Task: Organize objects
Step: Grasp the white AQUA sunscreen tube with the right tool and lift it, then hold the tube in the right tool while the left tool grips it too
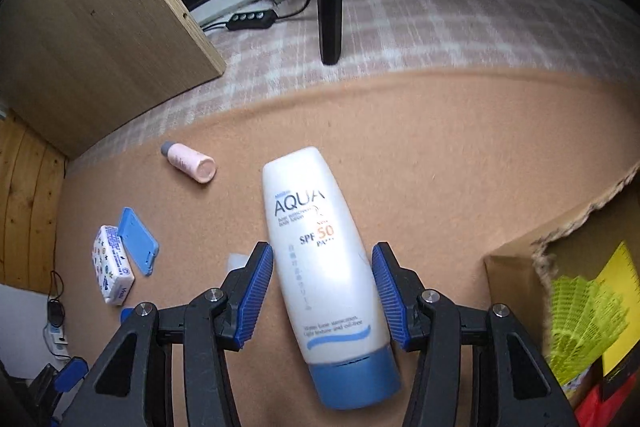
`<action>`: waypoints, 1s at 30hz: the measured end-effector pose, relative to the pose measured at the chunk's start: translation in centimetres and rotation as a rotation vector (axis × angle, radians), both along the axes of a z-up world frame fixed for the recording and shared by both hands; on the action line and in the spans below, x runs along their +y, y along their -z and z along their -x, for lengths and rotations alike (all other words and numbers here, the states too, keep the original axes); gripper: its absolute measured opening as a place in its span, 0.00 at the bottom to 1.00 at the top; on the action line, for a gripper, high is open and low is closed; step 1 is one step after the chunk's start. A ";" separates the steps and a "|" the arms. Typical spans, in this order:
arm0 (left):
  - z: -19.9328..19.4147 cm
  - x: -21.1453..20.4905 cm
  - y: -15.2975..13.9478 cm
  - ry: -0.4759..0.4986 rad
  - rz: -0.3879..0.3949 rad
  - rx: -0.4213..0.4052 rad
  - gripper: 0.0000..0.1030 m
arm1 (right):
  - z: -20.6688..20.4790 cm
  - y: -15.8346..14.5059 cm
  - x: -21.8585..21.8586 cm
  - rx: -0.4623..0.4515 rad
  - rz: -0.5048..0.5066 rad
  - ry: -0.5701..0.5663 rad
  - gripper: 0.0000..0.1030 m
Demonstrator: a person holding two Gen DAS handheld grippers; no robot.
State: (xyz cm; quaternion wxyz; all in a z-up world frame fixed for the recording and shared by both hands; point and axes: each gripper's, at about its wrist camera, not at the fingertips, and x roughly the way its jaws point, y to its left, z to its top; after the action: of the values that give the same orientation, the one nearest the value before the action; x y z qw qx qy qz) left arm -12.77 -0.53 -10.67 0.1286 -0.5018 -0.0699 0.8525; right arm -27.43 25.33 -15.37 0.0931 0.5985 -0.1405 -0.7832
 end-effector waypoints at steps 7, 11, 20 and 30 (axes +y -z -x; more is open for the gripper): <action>-0.3 -0.3 0.5 -0.007 -0.013 -0.011 0.42 | -2.3 0.3 -0.8 -0.044 0.096 0.001 0.38; -0.9 0.0 0.7 0.003 -0.021 -0.021 0.42 | -4.7 0.5 -1.8 -0.053 0.123 -0.022 0.34; -3.5 1.0 2.2 0.042 -0.038 -0.065 0.42 | -10.1 0.8 -4.8 -0.076 0.173 -0.128 0.33; -6.9 3.5 4.5 0.122 -0.086 -0.131 0.50 | -14.7 1.0 -5.7 -0.091 0.202 -0.178 0.33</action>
State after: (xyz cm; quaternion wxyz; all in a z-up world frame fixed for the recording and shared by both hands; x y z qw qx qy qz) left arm -5.90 3.01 -15.15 0.1970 -0.5539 -0.0841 0.8045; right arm -12.76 19.58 -16.39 0.2157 0.6310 -0.1692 -0.7257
